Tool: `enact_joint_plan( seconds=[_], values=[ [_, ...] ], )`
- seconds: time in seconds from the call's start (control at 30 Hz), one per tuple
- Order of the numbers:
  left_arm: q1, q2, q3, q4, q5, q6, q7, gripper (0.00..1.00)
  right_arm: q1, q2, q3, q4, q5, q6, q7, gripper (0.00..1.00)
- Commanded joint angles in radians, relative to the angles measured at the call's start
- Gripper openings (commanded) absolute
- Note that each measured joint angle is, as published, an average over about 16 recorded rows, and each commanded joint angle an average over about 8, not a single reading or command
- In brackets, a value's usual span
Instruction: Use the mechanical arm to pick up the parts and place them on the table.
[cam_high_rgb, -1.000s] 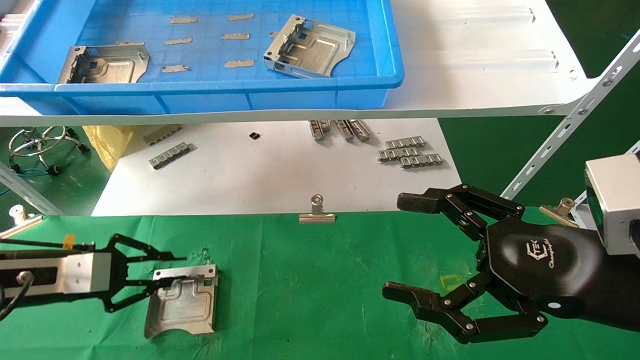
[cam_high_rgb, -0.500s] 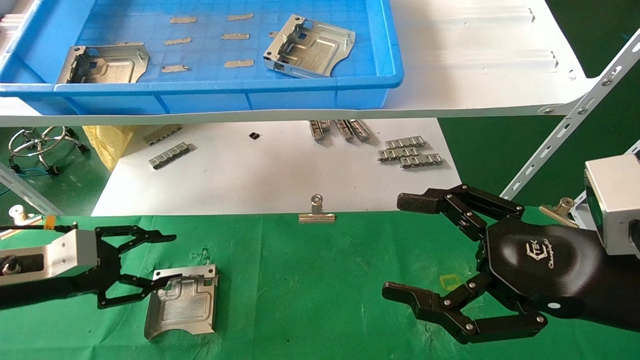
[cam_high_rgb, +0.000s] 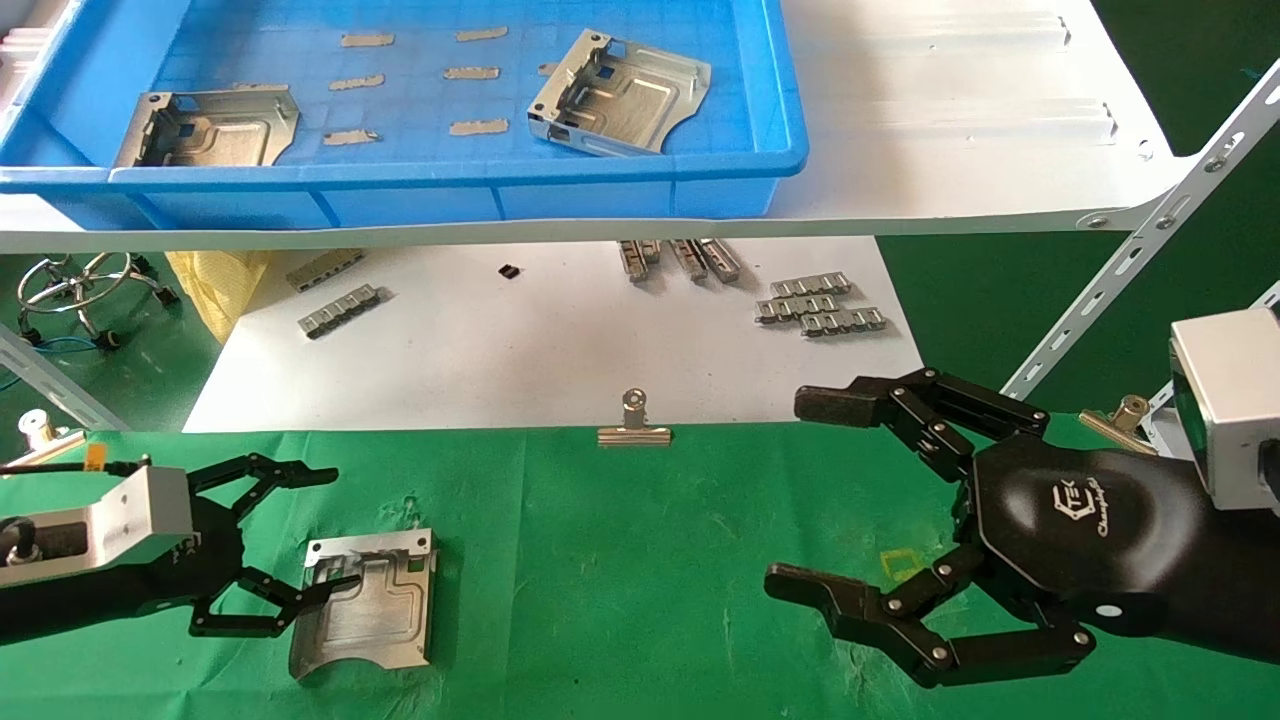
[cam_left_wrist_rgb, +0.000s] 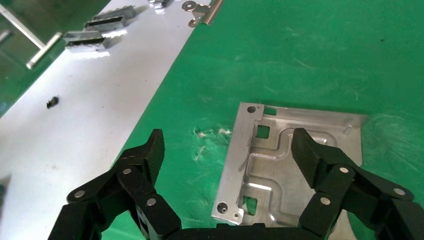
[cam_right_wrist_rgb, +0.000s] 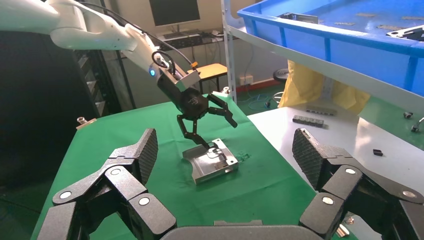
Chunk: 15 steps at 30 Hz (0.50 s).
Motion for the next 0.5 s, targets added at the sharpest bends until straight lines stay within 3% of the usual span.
enact_joint_plan(
  seconds=[0.03,0.5],
  values=[
    [-0.001,-0.001,-0.001,-0.005,0.001,0.0,-0.001,1.0,0.0,0.0,0.0,0.0,0.0,0.0,0.0,1.0],
    [0.091,-0.04,-0.118,-0.281,-0.044,-0.022,-0.215,1.0,0.0,0.0,0.0,0.0,0.0,0.0,0.0,1.0]
  ],
)
